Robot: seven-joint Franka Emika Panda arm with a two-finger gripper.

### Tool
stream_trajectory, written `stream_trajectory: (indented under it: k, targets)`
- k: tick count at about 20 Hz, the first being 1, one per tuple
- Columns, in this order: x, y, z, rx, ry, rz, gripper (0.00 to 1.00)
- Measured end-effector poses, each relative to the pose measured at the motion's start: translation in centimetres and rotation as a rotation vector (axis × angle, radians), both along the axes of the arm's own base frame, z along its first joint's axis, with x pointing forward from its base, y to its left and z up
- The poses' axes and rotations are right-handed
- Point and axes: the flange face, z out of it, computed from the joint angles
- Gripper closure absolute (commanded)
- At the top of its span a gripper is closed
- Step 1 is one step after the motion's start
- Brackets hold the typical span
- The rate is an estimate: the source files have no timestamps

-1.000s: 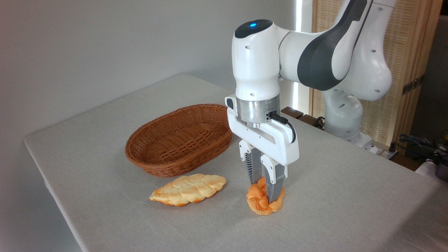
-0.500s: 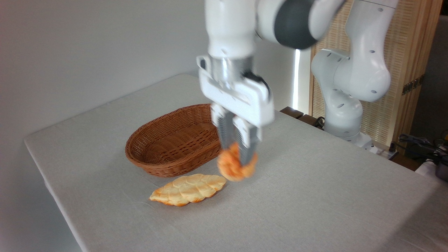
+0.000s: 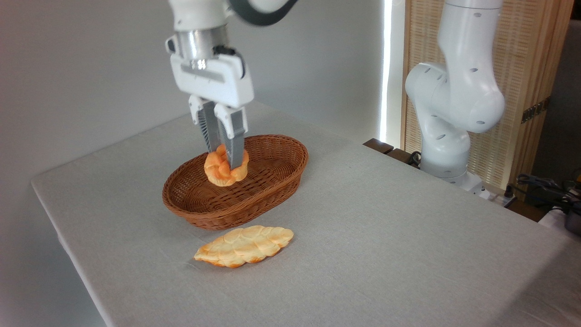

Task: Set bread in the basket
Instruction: 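Lift the bun and carry it over the wicker basket, then lower the bun into the basket and open the gripper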

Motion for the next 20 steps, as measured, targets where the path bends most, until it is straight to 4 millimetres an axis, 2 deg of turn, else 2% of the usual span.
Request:
stream_trajectory:
  k: [1,2,4,7,17,20]
  targets:
    - [0.3,-1.2,-1.3,0.006,0.021,0.004,0.20]
    - [0.6,-2.0,-2.5,0.011,0.040,0.005,0.00]
    - [1.1,-2.9,-4.0,0.030,0.060,-0.004,0.00]
    - [1.6,-3.1,-4.7,0.047,0.063,-0.014,0.00]
    - [2.4,-3.7,-4.3,0.014,0.004,0.029,0.00]
    - [3.0,-3.7,-2.3,-0.003,-0.033,0.036,0.00]
